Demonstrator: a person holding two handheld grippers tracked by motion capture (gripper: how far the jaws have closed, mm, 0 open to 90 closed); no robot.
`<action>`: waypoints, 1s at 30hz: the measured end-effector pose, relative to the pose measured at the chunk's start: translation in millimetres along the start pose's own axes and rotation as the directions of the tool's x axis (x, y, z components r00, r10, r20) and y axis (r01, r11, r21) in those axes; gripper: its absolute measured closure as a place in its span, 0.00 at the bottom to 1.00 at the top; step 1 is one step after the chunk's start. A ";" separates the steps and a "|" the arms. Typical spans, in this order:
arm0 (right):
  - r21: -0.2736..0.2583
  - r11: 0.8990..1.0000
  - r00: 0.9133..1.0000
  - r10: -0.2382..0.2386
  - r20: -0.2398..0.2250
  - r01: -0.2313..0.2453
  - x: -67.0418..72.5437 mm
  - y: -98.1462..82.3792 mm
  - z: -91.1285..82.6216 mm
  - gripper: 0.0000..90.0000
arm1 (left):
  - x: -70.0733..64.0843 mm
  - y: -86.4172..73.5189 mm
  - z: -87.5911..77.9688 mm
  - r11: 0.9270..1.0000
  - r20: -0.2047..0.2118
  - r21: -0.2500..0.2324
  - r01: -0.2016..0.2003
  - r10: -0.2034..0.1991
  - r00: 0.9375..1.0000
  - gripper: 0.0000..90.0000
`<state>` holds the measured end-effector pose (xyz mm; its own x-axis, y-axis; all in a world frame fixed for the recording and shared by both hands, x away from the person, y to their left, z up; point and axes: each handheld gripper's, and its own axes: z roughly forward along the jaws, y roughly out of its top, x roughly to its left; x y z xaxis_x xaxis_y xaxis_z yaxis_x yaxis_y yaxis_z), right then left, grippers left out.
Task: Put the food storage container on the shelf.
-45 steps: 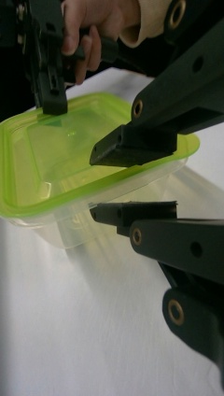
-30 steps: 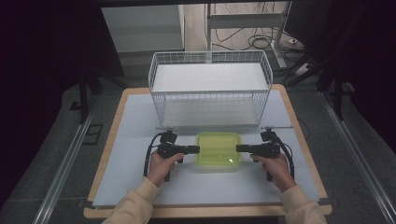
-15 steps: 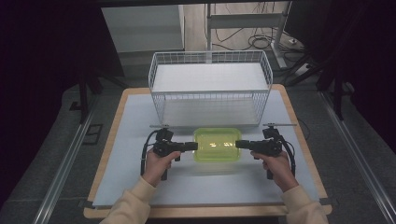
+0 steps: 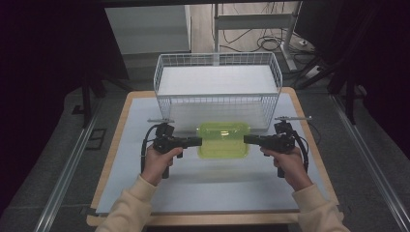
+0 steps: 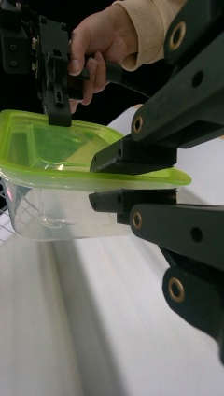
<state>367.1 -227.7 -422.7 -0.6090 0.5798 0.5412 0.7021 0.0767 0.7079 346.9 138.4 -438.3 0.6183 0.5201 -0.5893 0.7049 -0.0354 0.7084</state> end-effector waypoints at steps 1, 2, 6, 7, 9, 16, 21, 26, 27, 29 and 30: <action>-0.004 1.000 1.000 -0.004 0.001 0.004 1.8 2.9 -1.2 0.89 | -1.3 2.7 -1.0 1.000 -0.002 -0.002 -0.004 0.004 1.000 0.91; -0.008 1.000 1.000 -0.010 0.003 0.010 3.3 5.5 -2.2 0.89 | -2.5 5.2 -1.9 1.000 -0.003 -0.003 -0.008 0.008 1.000 0.91; -0.018 1.000 1.000 -0.021 0.007 0.021 9.4 13.9 -5.8 0.89 | -5.7 11.8 -5.7 1.000 0.001 -0.013 -0.016 0.016 1.000 0.91; -0.022 0.999 0.999 -0.035 0.008 0.036 11.9 17.4 -7.4 0.89 | -6.4 12.9 -6.3 1.000 0.003 -0.019 -0.015 0.015 1.000 0.91; -0.024 0.999 0.999 -0.038 0.009 0.039 13.1 19.1 -8.0 0.89 | -7.3 15.6 -8.0 1.000 0.007 -0.023 -0.017 0.017 1.000 0.91; -0.039 0.997 0.998 -0.059 0.011 0.060 20.9 31.0 -12.7 0.89 | -13.0 28.1 -14.4 0.999 0.006 -0.035 -0.036 0.036 0.999 0.91; -0.058 0.996 0.998 -0.069 0.012 0.070 26.6 41.4 -16.9 0.89 | -18.8 39.0 -18.4 0.998 -0.005 -0.041 -0.055 0.055 0.998 0.91; -0.065 0.996 0.998 -0.066 0.009 0.066 28.0 48.4 -17.4 0.89 | -20.6 49.6 -21.5 0.997 -0.008 -0.041 -0.062 0.062 0.998 0.91; -0.070 0.995 0.998 -0.066 0.007 0.066 28.4 50.0 -17.4 0.89 | -20.5 51.7 -22.0 0.997 -0.006 -0.041 -0.062 0.062 0.998 0.91; -0.074 0.995 0.998 -0.067 0.004 0.067 28.9 53.4 -18.1 0.89 | -20.8 56.8 -22.8 0.997 -0.006 -0.040 -0.071 0.071 0.997 0.91; -0.077 0.995 0.998 -0.066 0.002 0.066 29.1 55.1 -18.5 0.89 | -20.9 59.6 -23.4 0.996 -0.005 -0.038 -0.076 0.076 0.997 0.91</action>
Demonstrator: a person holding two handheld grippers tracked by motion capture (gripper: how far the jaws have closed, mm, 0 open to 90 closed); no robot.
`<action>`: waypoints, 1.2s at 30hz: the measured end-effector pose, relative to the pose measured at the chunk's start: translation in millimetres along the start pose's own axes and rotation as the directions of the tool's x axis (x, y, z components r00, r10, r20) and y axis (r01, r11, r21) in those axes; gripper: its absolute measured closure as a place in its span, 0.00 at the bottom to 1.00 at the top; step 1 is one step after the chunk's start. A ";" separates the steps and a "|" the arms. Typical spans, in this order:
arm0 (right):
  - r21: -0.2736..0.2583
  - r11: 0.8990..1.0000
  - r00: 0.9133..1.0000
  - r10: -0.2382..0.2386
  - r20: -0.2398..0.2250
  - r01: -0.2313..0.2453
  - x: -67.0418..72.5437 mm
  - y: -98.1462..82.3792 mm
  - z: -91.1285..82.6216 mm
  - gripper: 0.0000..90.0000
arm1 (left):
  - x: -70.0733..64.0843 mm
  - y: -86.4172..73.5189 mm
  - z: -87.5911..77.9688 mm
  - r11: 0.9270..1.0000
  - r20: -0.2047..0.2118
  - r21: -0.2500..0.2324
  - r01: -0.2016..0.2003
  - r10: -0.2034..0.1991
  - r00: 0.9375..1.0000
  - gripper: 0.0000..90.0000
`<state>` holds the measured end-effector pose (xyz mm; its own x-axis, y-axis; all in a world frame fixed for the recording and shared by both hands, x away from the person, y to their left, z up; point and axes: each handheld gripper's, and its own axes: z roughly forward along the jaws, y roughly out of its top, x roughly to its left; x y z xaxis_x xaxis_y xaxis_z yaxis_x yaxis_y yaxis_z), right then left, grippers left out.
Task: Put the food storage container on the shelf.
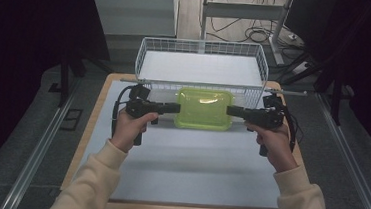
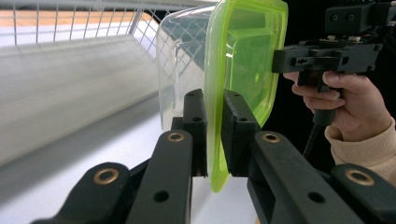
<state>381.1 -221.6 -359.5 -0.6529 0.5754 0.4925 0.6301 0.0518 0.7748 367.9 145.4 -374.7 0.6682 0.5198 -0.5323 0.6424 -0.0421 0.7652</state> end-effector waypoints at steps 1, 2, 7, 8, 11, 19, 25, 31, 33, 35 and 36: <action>-0.006 1.000 1.000 -0.004 -0.002 0.004 -0.3 1.7 -0.3 0.89 | -0.4 2.7 -0.6 1.000 0.000 -0.003 -0.002 0.002 1.000 0.91; -0.010 1.000 1.000 0.000 -0.005 0.000 -0.1 3.3 -0.7 0.89 | -0.8 5.3 -1.3 1.000 -0.002 -0.003 -0.007 0.007 1.000 0.91; -0.020 1.000 1.000 -0.007 -0.005 0.007 2.3 11.4 -2.6 0.89 | -2.9 13.8 -3.3 1.000 -0.002 -0.005 -0.021 0.021 1.000 0.91; -0.021 1.000 1.000 -0.010 -0.005 0.010 2.5 13.2 -3.0 0.89 | -3.1 14.8 -3.5 1.000 -0.002 -0.005 -0.020 0.020 1.000 0.91; -0.022 1.000 1.000 -0.012 -0.009 0.012 3.0 18.4 -3.6 0.89 | -4.6 20.5 -4.8 1.000 -0.004 -0.008 -0.025 0.025 1.000 0.91; -0.031 0.999 1.000 -0.031 0.003 0.031 7.9 33.6 -4.8 0.89 | -4.2 34.0 -7.8 0.999 0.000 -0.021 -0.028 0.028 1.000 0.91; -0.034 0.999 0.999 -0.037 0.012 0.037 9.8 44.6 -3.6 0.90 | -3.6 44.0 -9.5 0.999 -0.005 -0.026 -0.027 0.026 1.000 0.91; -0.037 0.999 0.999 -0.038 0.019 0.039 8.1 57.7 -1.2 0.90 | -0.9 57.3 -8.5 0.999 -0.015 -0.028 -0.022 0.022 1.000 0.91; -0.039 0.999 0.999 -0.037 0.020 0.038 7.5 59.1 -0.9 0.90 | -0.1 59.7 -8.1 0.999 -0.013 -0.030 -0.021 0.020 1.000 0.91; -0.043 0.998 0.999 -0.034 0.018 0.035 4.7 63.9 0.2 0.90 | 2.0 65.0 -6.8 0.999 -0.015 -0.028 -0.019 0.019 1.000 0.91; -0.045 0.998 0.999 -0.034 0.018 0.035 3.2 66.0 1.0 0.90 | 2.5 66.8 -6.1 0.999 -0.019 -0.027 -0.018 0.017 1.000 0.91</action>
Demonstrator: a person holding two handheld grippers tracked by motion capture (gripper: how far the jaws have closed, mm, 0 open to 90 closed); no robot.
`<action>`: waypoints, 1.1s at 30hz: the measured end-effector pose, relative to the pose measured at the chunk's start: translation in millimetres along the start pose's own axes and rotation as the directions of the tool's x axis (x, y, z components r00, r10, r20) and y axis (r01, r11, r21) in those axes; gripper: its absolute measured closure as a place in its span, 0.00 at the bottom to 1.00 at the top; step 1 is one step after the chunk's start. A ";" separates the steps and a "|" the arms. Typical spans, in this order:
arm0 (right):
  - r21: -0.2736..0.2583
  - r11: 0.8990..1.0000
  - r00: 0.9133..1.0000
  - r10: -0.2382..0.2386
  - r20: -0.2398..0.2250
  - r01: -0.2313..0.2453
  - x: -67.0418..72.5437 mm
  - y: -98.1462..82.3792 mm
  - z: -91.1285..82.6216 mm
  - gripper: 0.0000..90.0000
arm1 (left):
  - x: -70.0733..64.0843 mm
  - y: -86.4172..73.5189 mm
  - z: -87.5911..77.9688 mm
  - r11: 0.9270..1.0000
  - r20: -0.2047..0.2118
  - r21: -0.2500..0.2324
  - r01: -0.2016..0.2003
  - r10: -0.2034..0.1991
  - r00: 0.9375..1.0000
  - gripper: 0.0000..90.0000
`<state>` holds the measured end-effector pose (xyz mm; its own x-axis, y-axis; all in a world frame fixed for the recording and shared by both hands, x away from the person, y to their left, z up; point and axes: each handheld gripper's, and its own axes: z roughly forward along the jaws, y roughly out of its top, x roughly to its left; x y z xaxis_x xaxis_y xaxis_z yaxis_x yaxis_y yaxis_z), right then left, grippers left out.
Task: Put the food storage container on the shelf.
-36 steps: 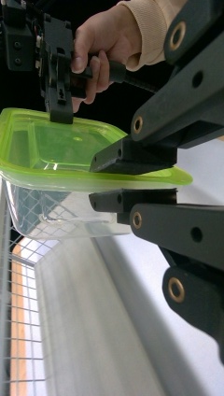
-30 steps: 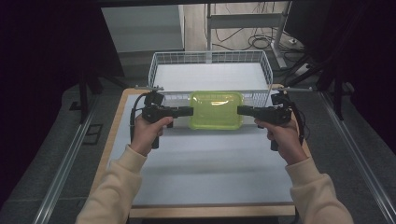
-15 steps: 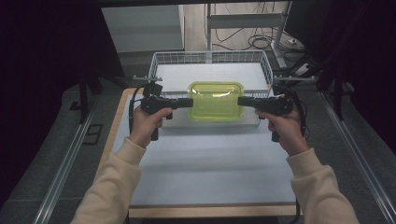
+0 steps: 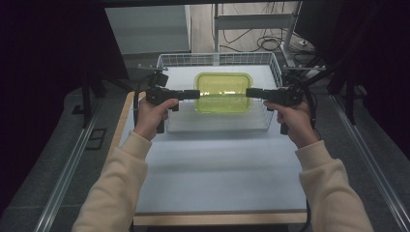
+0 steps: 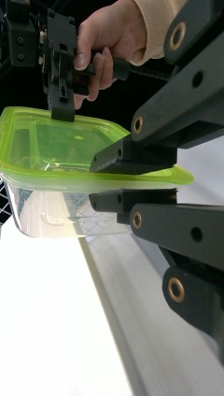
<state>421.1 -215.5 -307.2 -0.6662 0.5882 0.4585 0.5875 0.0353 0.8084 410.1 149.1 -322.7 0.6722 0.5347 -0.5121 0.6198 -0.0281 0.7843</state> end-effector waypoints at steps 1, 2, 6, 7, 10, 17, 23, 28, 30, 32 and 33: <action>0.002 1.000 1.000 0.013 0.000 -0.013 -2.5 3.3 1.5 0.90 | 1.6 4.5 1.8 1.000 -0.007 0.001 0.000 0.000 1.000 0.91; 0.002 1.000 1.000 0.013 0.000 -0.013 -2.5 3.3 1.5 0.90 | 1.6 4.5 1.8 1.000 -0.007 0.001 0.000 0.000 1.000 0.91; -0.002 1.000 1.000 0.028 0.003 -0.028 -10.2 10.9 6.1 0.90 | 7.1 13.7 6.6 1.000 -0.017 0.003 0.007 -0.007 1.000 0.91; -0.001 0.999 0.999 0.036 0.005 -0.036 -11.8 13.2 7.3 0.90 | 9.8 16.6 8.2 1.000 -0.019 0.005 0.010 -0.010 1.000 0.91; -0.006 0.999 0.999 0.046 0.027 -0.046 -16.1 20.7 12.2 0.90 | 16.5 21.9 12.2 1.000 -0.024 0.005 0.030 -0.030 0.999 0.91; 0.008 0.998 0.997 0.062 0.052 -0.063 -24.3 33.7 25.6 0.89 | 32.0 29.0 18.0 0.998 -0.038 0.008 0.063 -0.063 0.997 0.91; 0.025 0.997 0.993 0.077 0.084 -0.079 -30.4 40.7 37.1 0.89 | 43.7 31.9 25.6 0.996 -0.070 0.012 0.088 -0.087 0.994 0.90; 0.027 0.995 0.992 0.094 0.087 -0.097 -37.5 40.5 41.7 0.89 | 45.6 34.8 29.3 0.996 -0.082 0.013 0.092 -0.091 0.992 0.90; 0.023 0.993 0.990 0.113 0.084 -0.115 -41.1 40.4 43.3 0.89 | 45.7 37.2 30.7 0.996 -0.089 0.011 0.094 -0.093 0.992 0.90; 0.020 0.993 0.990 0.115 0.082 -0.117 -43.6 40.6 45.1 0.89 | 45.9 39.9 32.3 0.995 -0.105 0.011 0.097 -0.095 0.990 0.90; 0.017 0.993 0.990 0.114 0.083 -0.116 -44.1 40.9 45.9 0.89 | 46.6 41.0 32.8 0.995 -0.107 0.013 0.100 -0.098 0.989 0.90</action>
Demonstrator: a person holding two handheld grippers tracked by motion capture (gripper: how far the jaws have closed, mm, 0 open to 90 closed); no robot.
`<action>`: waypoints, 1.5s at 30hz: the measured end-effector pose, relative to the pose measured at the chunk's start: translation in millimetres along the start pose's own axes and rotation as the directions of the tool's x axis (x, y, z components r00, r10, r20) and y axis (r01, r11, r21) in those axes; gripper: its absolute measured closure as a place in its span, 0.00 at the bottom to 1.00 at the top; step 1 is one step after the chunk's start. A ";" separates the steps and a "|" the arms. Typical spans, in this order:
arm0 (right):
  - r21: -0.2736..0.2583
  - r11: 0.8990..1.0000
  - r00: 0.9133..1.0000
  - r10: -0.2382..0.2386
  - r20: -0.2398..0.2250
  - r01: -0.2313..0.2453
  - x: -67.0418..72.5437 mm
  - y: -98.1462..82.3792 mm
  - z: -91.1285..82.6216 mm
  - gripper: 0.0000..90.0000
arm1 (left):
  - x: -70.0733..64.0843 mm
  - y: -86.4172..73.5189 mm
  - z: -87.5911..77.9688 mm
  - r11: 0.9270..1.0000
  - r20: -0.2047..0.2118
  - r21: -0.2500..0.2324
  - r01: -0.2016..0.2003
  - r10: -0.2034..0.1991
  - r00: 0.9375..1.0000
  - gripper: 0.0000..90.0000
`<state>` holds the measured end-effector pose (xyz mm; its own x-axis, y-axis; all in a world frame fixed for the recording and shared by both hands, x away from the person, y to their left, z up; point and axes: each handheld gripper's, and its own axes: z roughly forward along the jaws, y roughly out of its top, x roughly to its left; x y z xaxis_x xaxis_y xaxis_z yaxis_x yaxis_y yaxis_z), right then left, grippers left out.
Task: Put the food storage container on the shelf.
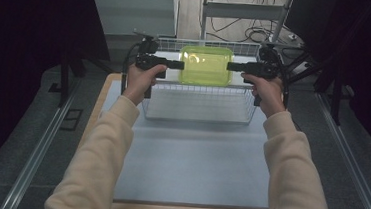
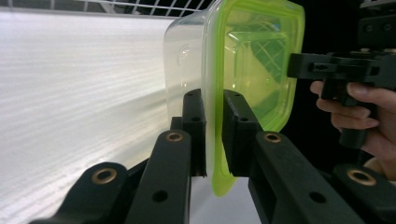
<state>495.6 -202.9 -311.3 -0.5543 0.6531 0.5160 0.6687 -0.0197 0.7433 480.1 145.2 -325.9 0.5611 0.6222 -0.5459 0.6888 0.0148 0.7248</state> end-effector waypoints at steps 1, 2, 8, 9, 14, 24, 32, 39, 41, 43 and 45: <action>-0.002 1.000 1.000 -0.001 0.003 0.001 -0.4 0.4 0.6 0.89 | 0.9 0.9 0.5 1.000 0.003 0.001 0.008 -0.008 1.000 0.90; -0.002 1.000 1.000 -0.005 0.007 0.005 -0.9 1.0 0.9 0.89 | 1.7 1.5 1.3 1.000 0.007 -0.001 0.018 -0.018 1.000 0.90; 0.006 1.000 0.999 -0.006 0.042 0.006 0.4 5.4 3.3 0.88 | 2.8 5.3 4.5 1.000 -0.005 -0.005 0.025 -0.025 1.000 0.90; 0.005 1.000 0.999 -0.006 0.047 0.006 0.6 5.9 3.8 0.88 | 2.6 6.0 5.1 1.000 -0.010 -0.009 0.030 -0.030 0.999 0.89; 0.007 1.000 0.998 -0.017 0.065 0.017 1.0 8.2 6.1 0.87 | 4.0 8.5 7.4 0.999 -0.016 -0.020 0.041 -0.042 0.999 0.89; 0.016 1.000 0.994 -0.022 0.107 0.020 -2.2 9.8 15.3 0.83 | 10.8 11.9 10.7 0.998 -0.020 -0.037 0.055 -0.056 0.998 0.85; 0.014 1.000 0.993 -0.010 0.121 0.008 -4.5 8.7 19.5 0.78 | 14.8 10.9 16.2 0.998 -0.046 -0.046 0.048 -0.050 0.998 0.76; 0.020 1.000 0.988 -0.022 0.150 0.020 -3.7 7.6 23.0 0.67 | 15.8 10.1 22.1 0.999 -0.069 -0.044 0.014 -0.017 0.998 0.54; 0.021 0.999 0.983 -0.050 0.177 0.047 -2.1 7.3 23.0 0.60 | 15.6 10.5 22.7 0.999 -0.077 -0.050 0.011 -0.015 0.997 0.40; 0.021 0.998 0.979 -0.068 0.194 0.066 -0.4 7.0 22.3 0.53 | 14.7 10.7 22.5 0.998 -0.098 -0.060 0.001 -0.007 0.995 0.35; 0.008 0.998 0.980 -0.062 0.191 0.062 0.2 7.2 20.3 0.48 | 13.7 10.7 20.9 0.998 -0.120 -0.067 -0.021 0.013 0.993 0.29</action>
<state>510.4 -187.6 -314.4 -0.4899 0.7857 0.3777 0.6369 0.0267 0.7704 504.8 137.5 -334.4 0.5107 0.7115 -0.4826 0.6450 0.0540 0.7623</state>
